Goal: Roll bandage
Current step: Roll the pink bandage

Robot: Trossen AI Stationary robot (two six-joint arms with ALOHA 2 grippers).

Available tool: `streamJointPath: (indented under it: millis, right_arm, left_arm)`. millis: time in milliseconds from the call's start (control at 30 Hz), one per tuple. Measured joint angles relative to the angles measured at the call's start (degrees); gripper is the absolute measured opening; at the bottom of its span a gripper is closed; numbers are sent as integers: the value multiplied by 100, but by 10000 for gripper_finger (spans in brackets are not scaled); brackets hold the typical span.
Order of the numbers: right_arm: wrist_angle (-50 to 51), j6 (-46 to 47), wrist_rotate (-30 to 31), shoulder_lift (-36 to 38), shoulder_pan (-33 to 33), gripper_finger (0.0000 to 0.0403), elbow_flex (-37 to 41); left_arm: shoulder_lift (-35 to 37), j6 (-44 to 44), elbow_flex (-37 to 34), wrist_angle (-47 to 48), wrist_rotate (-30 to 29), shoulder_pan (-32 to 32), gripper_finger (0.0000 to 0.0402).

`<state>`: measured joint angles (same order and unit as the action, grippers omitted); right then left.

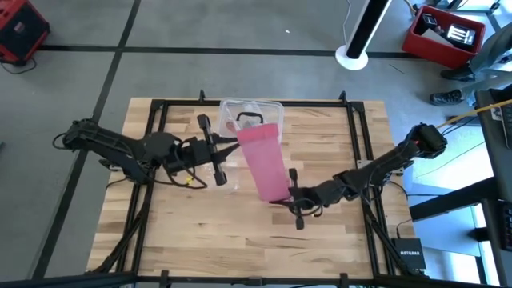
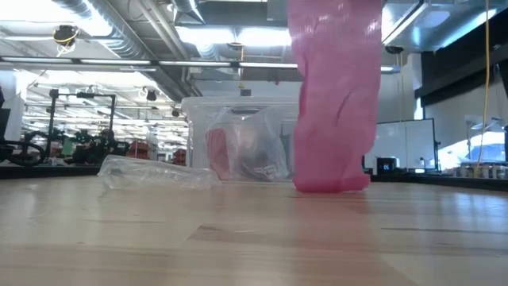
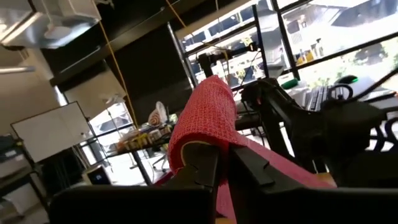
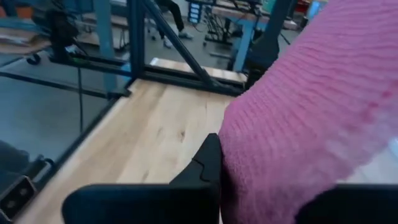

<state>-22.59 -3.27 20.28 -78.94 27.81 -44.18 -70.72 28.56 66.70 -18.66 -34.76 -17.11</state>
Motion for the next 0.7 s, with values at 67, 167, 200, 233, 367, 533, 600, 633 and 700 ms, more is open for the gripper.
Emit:
streamJointPath:
  millis: [67, 167, 200, 233, 367, 533, 600, 633, 700]
  right_arm:
    - [-77, -4, -29, 0, 107, 2, 0]
    - [-113, -4, -35, 0, 247, 1, -50]
    - [-84, -4, -35, 0, 291, 1, -99]
    - [-60, -4, -33, 0, 327, 1, -156]
    - [98, -242, -32, 0, 480, 1, -535]
    - [872, -671, -35, 0, 687, 1, -1396]
    - [1317, -708, -8, -5, 729, 1, -1775]
    - [1493, -751, 21, -7, 767, 1, -1990]
    - [1754, -879, 37, -4, 858, 1, -2393]
  left_arm:
    - [0, 118, 0, 18, -74, -3, 8]
    - [0, 346, 0, 5, -269, 3, 4]
    - [0, 371, 0, -21, -313, 10, 5]
    - [0, 388, 0, -32, -338, 30, 5]
    - [-28, 565, 0, 69, -636, 73, 4]
    - [-125, 1100, -2, 383, -1226, 77, 3]
    - [-170, 1224, -4, 476, -1320, 73, 2]
    - [-184, 1269, -4, 499, -1392, 73, 2]
    - [-207, 1368, -27, 595, -1495, 69, 2]
